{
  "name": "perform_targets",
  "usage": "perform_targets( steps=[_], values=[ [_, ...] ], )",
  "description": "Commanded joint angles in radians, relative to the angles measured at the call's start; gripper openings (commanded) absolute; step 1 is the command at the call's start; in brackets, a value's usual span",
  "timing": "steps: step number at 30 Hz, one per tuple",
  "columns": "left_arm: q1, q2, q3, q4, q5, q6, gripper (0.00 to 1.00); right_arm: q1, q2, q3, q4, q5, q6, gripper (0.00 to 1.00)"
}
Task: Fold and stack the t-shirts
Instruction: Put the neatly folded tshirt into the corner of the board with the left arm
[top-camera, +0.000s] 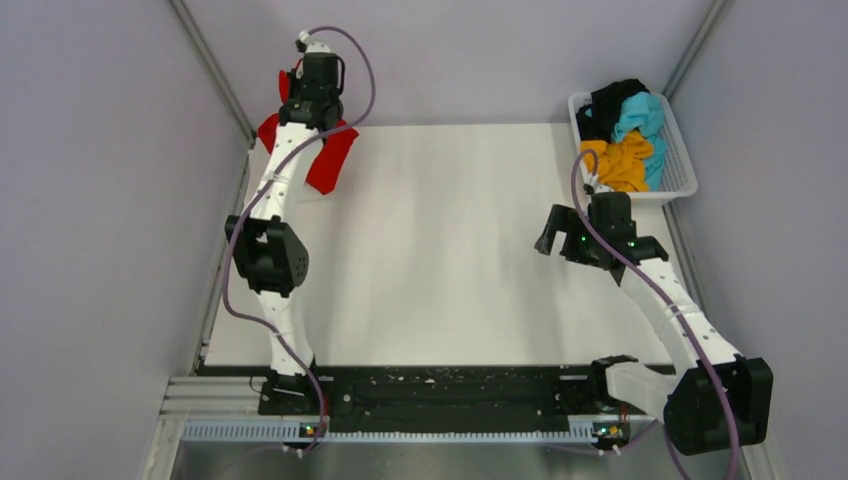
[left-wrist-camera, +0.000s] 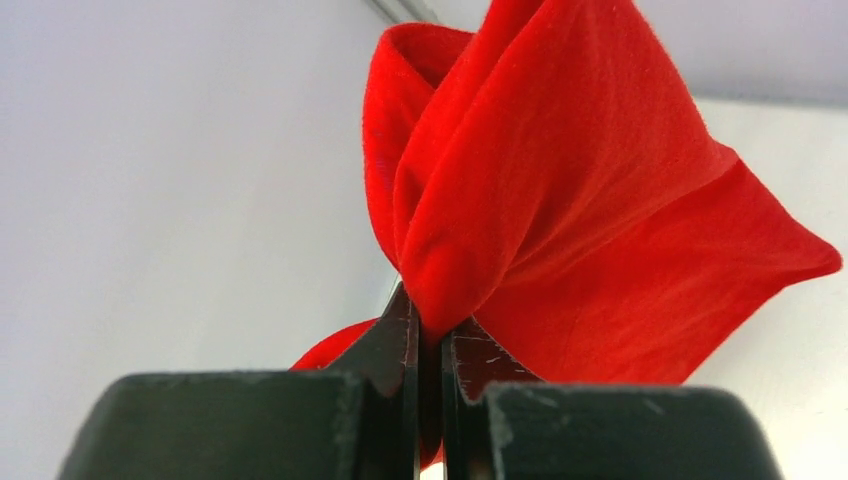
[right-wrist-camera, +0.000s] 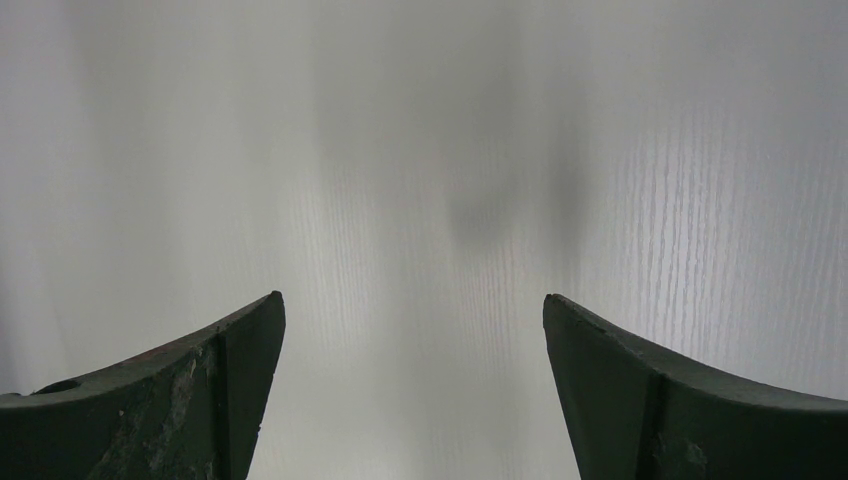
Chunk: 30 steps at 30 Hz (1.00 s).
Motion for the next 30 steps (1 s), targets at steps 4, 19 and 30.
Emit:
perform_targets(
  steps=[4,19,30],
  values=[
    [0.004,-0.039,0.081,0.023,0.090,-0.033,0.00,-0.007,-0.001,0.009,0.032,0.038,-0.006,0.99],
    [0.132,0.161,0.153,0.027,0.180,-0.057,0.00,-0.008,0.010,0.006,0.025,0.084,-0.002,0.99],
    [0.228,0.233,0.085,0.128,0.186,-0.027,0.03,-0.007,0.032,0.020,-0.003,0.154,-0.002,0.99]
  ],
)
